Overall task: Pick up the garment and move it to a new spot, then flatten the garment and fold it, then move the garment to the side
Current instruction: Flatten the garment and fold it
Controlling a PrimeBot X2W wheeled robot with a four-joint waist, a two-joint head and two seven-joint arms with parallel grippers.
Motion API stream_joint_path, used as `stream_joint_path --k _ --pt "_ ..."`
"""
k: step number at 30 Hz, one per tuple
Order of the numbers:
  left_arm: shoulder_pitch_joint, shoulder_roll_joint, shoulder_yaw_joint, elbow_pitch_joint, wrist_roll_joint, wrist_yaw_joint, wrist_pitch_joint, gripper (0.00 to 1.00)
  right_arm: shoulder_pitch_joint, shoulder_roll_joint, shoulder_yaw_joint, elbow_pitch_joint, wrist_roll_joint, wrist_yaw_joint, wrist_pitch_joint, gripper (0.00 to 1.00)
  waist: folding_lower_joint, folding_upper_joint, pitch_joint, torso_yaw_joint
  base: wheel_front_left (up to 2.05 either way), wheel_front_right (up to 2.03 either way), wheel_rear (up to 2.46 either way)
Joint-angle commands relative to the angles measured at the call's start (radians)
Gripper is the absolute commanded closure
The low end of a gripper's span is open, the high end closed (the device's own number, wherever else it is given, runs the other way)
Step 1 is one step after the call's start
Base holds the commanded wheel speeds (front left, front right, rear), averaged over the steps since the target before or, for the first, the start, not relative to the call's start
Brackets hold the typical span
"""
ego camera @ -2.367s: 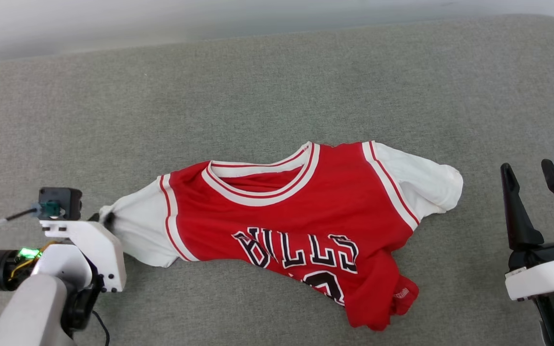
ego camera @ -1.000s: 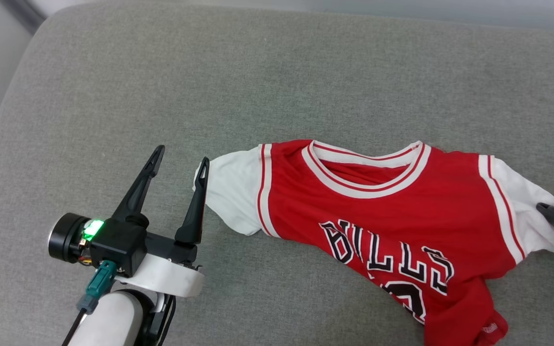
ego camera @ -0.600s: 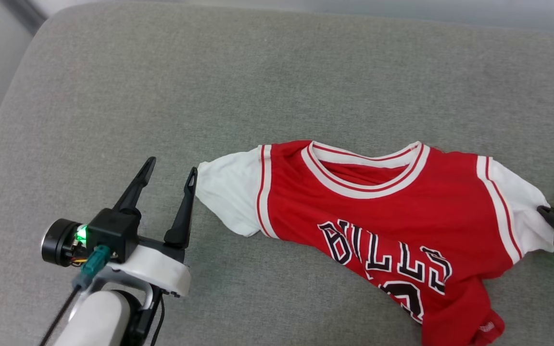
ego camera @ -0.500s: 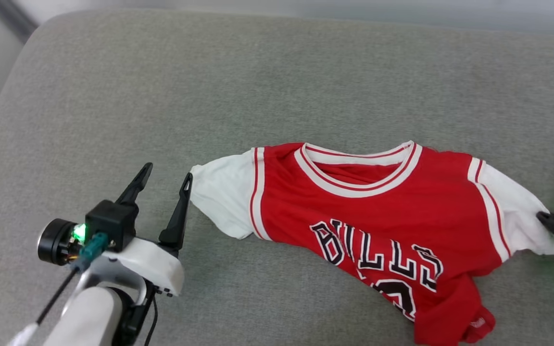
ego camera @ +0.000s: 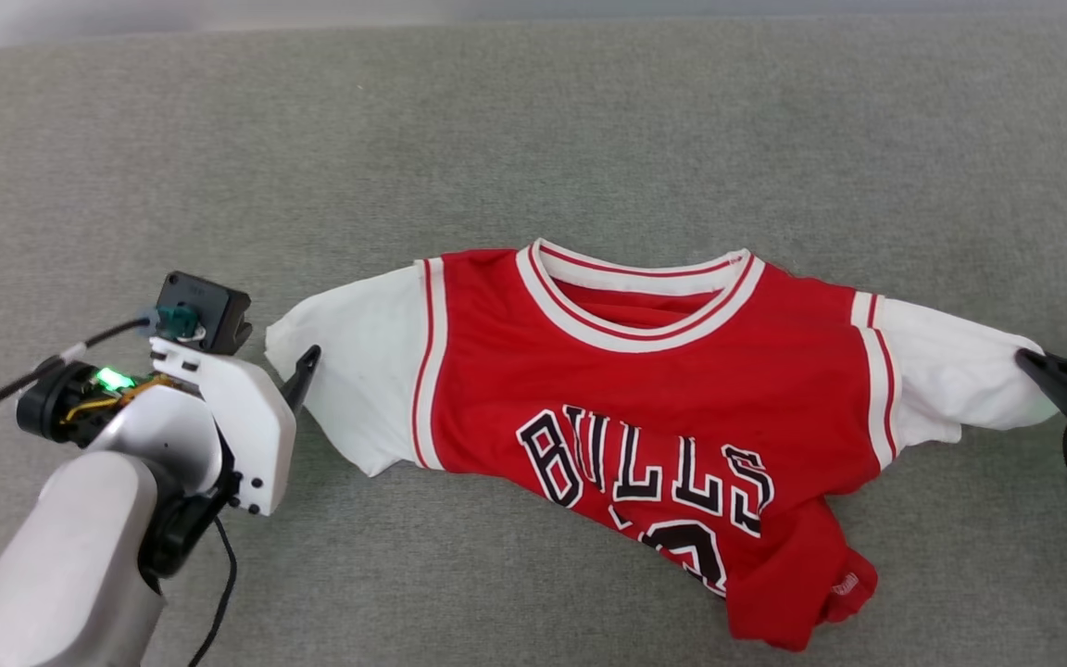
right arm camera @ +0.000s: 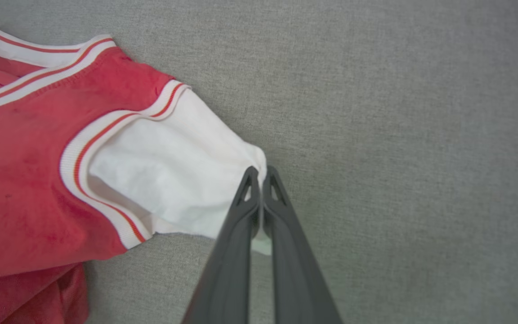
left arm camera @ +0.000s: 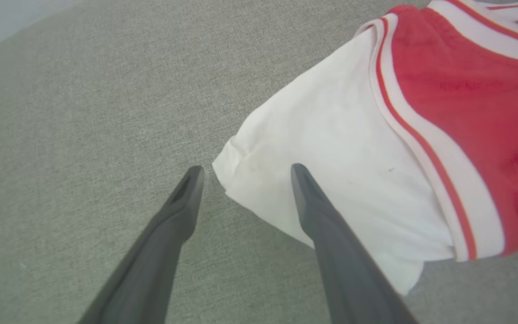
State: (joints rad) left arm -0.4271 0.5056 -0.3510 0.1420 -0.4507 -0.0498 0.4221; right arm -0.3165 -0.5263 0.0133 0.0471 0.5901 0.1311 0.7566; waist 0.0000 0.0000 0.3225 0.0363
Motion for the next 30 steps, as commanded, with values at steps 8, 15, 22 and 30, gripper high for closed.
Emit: stream_joint_path --k 8,15,22,30 --pt "-0.094 0.049 -0.039 0.073 0.047 -0.008 0.114 0.0 -0.011 0.038 0.027 -0.061 -0.019 -0.001 0.005 1.0 0.0 0.0 0.043 -0.045 0.0 0.0 0.0" --pt "-0.135 0.047 -0.117 0.171 0.064 -0.047 0.181 0.0 -0.012 0.031 0.039 -0.082 -0.028 -0.001 -0.001 1.0 0.0 0.0 0.059 -0.059 0.0 0.0 0.0" --pt "-0.158 0.028 -0.151 0.23 0.004 -0.072 0.181 1.0 -0.015 0.018 0.04 -0.074 -0.024 -0.001 -0.014 1.0 0.0 0.0 0.052 -0.058 0.0 0.0 0.0" --pt "-0.145 0.027 -0.094 0.146 0.009 -0.018 0.004 1.0 -0.02 -0.014 0.021 -0.085 -0.042 -0.001 -0.064 1.0 0.0 0.0 -0.034 -0.036 0.0 0.0 0.0"
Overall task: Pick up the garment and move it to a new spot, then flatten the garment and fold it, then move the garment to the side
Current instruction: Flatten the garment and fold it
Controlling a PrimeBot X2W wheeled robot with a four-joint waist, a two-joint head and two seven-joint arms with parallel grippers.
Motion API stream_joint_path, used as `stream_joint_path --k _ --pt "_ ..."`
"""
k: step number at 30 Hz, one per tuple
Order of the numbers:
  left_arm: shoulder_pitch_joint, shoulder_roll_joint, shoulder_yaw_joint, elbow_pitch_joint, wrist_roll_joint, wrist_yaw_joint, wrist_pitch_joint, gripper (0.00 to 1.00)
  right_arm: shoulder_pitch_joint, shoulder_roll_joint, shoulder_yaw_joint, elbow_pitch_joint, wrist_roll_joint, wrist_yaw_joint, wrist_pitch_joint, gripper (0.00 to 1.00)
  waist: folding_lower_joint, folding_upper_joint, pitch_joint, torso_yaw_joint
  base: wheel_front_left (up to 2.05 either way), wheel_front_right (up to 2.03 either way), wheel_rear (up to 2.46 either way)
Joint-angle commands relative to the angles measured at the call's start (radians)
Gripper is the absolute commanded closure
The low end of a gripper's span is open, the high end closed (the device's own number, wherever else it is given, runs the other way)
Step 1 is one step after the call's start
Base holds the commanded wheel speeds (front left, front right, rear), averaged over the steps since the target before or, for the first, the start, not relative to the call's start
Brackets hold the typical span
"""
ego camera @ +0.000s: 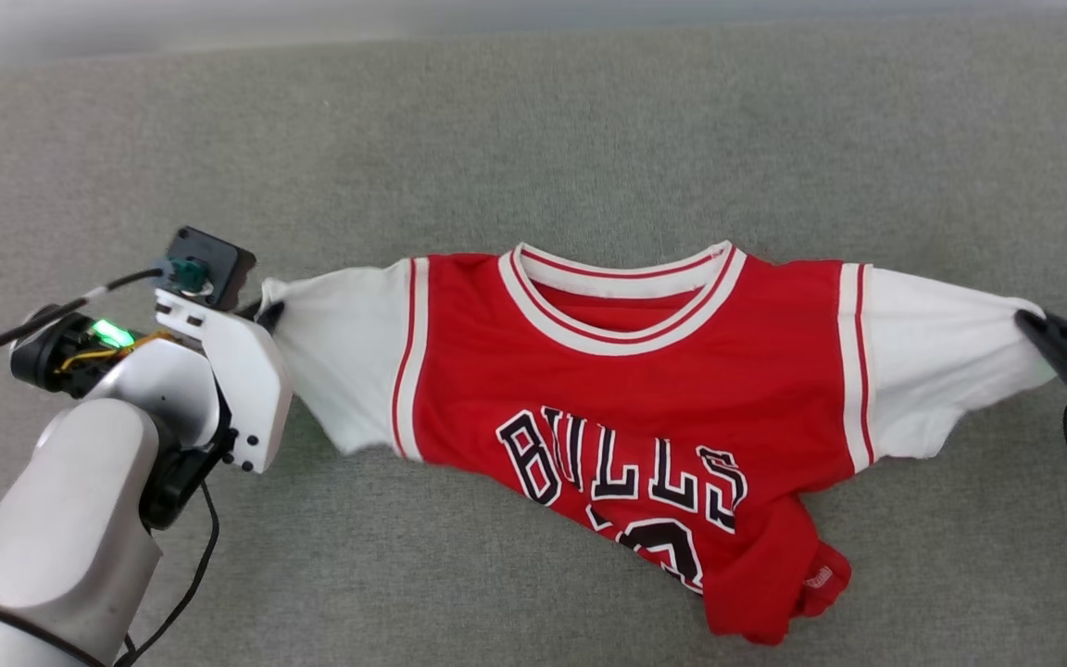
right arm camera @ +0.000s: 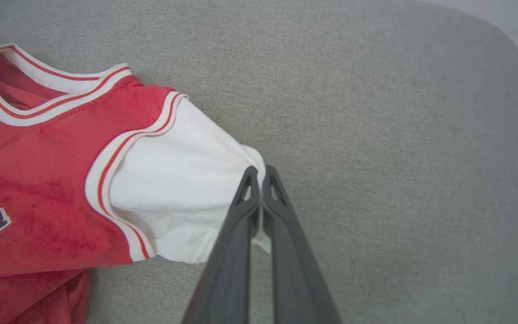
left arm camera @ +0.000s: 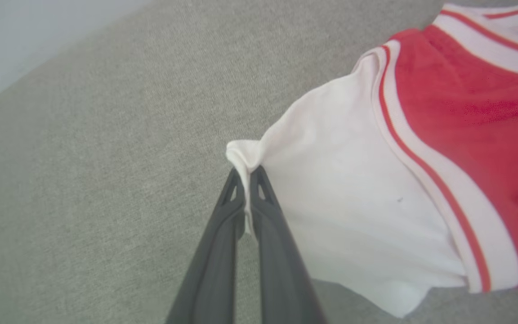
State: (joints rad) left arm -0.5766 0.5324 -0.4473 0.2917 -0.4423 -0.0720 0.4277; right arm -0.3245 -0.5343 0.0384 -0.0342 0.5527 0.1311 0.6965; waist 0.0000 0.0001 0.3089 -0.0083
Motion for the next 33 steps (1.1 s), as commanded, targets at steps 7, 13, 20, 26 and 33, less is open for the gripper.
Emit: stream_joint_path --k 7,13,20,26,33 --pt "0.054 0.031 0.053 -0.175 0.016 0.061 -0.112 1.0 -0.021 -0.072 -0.022 -0.067 -0.054 -0.001 -0.052 1.0 0.0 -0.0001 -0.126 0.026 0.0 0.0 0.0" --pt "0.09 0.076 0.115 -0.351 0.011 0.114 -0.135 1.0 -0.06 -0.107 -0.052 -0.15 -0.057 -0.001 -0.044 1.0 0.0 -0.0001 -0.207 0.023 0.0 0.0 0.0" --pt "0.101 0.129 0.204 -0.545 0.002 0.171 -0.127 1.0 -0.146 -0.134 -0.092 -0.228 -0.03 -0.001 -0.031 1.0 0.0 -0.0001 -0.257 0.009 0.0 0.0 0.0" --pt "0.067 0.154 0.29 -0.644 -0.021 0.207 -0.132 1.0 -0.233 -0.173 -0.096 -0.232 -0.01 -0.001 -0.057 1.0 0.0 -0.0001 -0.26 -0.007 0.0 0.0 0.0" --pt "-0.046 0.168 0.327 -0.64 -0.055 0.192 -0.127 1.0 -0.364 -0.208 -0.044 -0.179 0.004 -0.001 -0.124 1.0 0.0 -0.0001 -0.205 -0.022 0.0 0.0 0.0"
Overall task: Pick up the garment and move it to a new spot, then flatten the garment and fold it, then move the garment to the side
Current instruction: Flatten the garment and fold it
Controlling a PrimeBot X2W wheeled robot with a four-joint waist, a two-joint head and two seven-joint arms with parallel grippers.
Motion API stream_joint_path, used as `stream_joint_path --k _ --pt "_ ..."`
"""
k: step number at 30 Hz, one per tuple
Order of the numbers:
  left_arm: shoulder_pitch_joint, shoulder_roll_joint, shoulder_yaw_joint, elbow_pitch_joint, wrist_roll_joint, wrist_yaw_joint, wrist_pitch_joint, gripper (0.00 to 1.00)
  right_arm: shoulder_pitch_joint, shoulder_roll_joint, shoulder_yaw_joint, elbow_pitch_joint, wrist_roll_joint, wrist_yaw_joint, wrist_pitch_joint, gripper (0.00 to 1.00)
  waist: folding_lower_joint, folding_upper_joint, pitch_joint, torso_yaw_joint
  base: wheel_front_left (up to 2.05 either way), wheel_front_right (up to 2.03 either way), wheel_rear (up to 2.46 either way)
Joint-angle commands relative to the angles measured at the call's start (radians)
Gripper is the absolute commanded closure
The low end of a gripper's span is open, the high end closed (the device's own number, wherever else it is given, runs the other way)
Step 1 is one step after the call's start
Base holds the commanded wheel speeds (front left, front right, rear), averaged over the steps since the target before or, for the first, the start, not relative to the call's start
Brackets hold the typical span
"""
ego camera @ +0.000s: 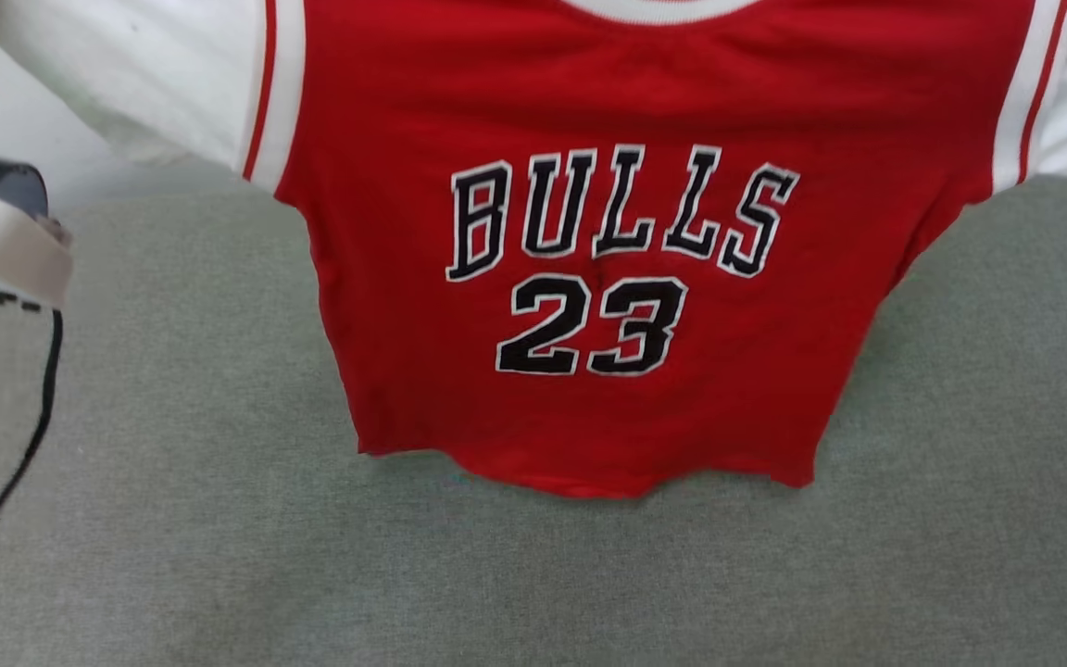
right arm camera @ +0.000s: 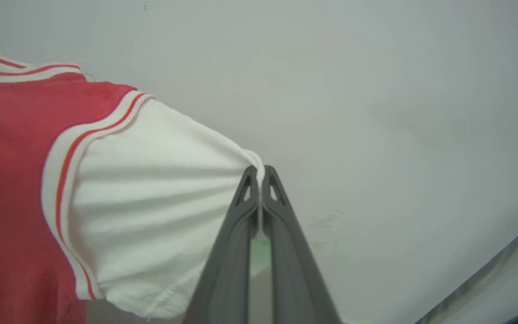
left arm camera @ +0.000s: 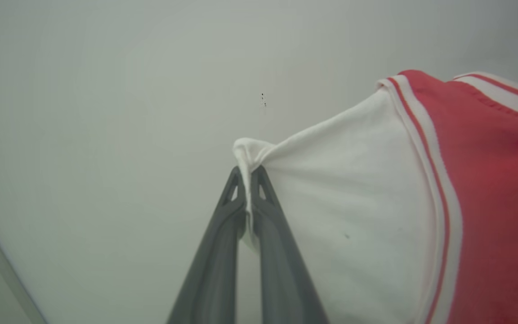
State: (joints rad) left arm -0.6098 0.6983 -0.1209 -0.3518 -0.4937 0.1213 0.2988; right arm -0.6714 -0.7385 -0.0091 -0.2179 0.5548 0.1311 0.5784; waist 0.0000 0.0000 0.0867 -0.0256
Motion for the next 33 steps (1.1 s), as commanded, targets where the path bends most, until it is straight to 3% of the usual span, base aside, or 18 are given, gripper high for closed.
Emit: stream_joint_path --k 1,8,20,26,33 --pt "-0.041 0.003 0.001 0.012 -0.008 -0.006 0.004 1.0 -0.041 -0.004 0.015 0.02 0.003 -0.001 -0.018 1.0 0.0 0.0 0.029 -0.007 0.0 0.0 0.0" --pt "-0.29 -0.009 -0.034 0.134 -0.001 -0.055 0.017 1.0 -0.256 -0.002 0.105 0.135 0.004 -0.001 -0.092 1.0 0.0 0.0 0.162 -0.028 0.0 0.0 0.0" --pt "-0.818 -0.088 -0.131 0.458 0.09 -0.124 -0.02 1.0 -0.688 0.093 0.141 0.434 -0.013 -0.001 -0.255 1.0 0.0 0.0 0.431 -0.05 0.0 0.0 0.0" --pt "-1.019 -0.173 -0.152 0.642 0.122 -0.115 -0.118 1.0 -0.896 0.156 0.141 0.628 -0.084 -0.001 -0.391 1.0 0.0 0.0 0.527 -0.041 0.0 0.0 0.0" --pt "-1.086 -0.236 -0.159 0.806 0.131 -0.106 -0.267 1.0 -1.009 0.218 0.167 0.801 -0.134 -0.001 -0.529 1.0 0.0 0.0 0.597 -0.024 0.0 0.0 0.0"
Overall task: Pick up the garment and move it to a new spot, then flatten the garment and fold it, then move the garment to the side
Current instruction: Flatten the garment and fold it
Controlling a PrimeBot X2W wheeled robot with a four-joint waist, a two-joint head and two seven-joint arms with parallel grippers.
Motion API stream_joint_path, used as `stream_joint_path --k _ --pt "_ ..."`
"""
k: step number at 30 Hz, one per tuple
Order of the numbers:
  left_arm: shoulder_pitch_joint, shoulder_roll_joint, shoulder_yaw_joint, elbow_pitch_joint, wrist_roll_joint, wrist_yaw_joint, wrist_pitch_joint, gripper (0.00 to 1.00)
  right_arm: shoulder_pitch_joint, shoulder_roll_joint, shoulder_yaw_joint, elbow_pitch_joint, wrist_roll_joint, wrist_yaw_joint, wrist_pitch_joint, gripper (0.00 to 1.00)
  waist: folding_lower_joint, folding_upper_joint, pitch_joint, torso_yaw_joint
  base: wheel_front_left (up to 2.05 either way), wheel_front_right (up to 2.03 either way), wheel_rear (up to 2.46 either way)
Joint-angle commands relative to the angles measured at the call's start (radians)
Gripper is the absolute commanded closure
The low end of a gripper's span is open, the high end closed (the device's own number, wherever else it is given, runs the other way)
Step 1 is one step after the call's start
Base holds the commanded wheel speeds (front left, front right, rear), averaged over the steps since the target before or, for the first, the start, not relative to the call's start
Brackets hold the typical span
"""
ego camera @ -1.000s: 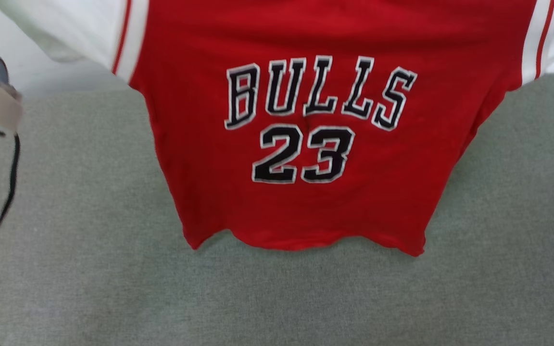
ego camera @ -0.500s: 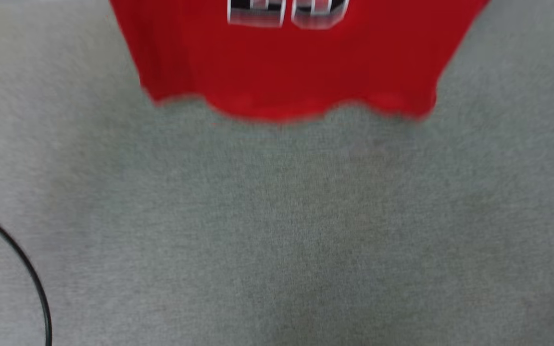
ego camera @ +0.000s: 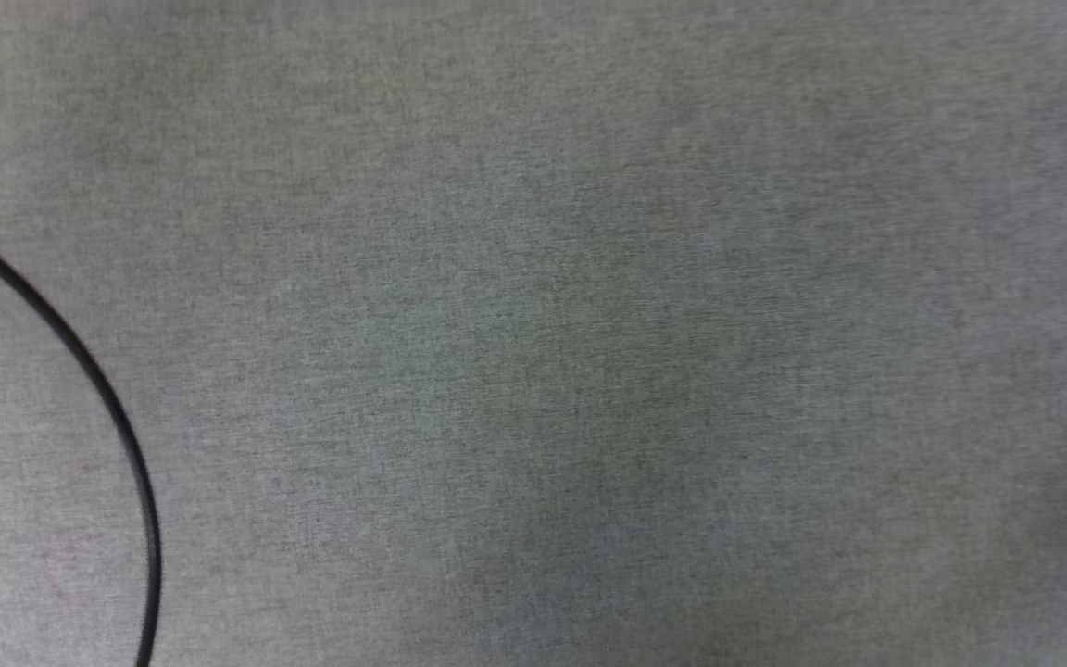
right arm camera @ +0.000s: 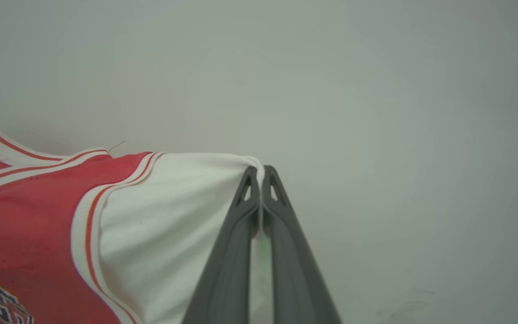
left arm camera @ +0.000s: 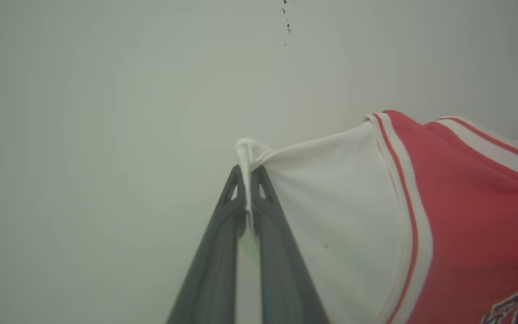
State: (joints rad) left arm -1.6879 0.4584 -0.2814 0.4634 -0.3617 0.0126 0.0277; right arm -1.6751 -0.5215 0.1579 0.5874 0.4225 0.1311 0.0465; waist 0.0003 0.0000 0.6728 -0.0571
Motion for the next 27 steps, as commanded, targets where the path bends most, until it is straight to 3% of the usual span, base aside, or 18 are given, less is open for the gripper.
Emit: stream_joint_path --k 1,9,17,23,24,27 --pt "0.006 -0.006 -0.002 0.012 -0.011 -0.01 -0.013 1.0 -0.003 0.01 0.003 0.016 0.002 -0.001 -0.011 1.0 -0.0003 0.0 0.014 0.009 0.0 0.0 0.0" --pt "0.193 -0.038 -0.05 0.114 -0.028 -0.063 -0.13 1.0 0.123 0.057 0.105 0.101 0.046 -0.001 -0.093 1.0 -0.0003 0.0 -0.011 0.03 0.0 0.0 0.0" --pt "0.533 -0.061 -0.091 0.096 -0.065 -0.07 -0.215 1.0 0.394 0.018 0.228 0.056 0.156 -0.001 -0.075 1.0 -0.0003 0.0 -0.138 0.058 0.0 0.0 0.0" --pt "0.845 -0.021 -0.125 0.029 -0.091 -0.071 -0.199 1.0 0.687 -0.064 0.31 -0.063 0.301 -0.001 -0.011 1.0 -0.0003 0.0 -0.258 0.066 0.0 0.0 0.0" --pt "0.983 0.002 -0.132 -0.016 -0.113 -0.062 -0.181 1.0 0.833 -0.113 0.335 -0.134 0.355 -0.001 0.013 1.0 -0.0003 0.0 -0.312 0.067 0.0 0.0 0.0" --pt "1.112 0.023 -0.149 -0.065 -0.126 -0.053 -0.153 1.0 0.965 -0.158 0.337 -0.187 0.401 -0.001 0.022 1.0 -0.0003 0.0 -0.361 0.065 0.0 0.0 0.0"
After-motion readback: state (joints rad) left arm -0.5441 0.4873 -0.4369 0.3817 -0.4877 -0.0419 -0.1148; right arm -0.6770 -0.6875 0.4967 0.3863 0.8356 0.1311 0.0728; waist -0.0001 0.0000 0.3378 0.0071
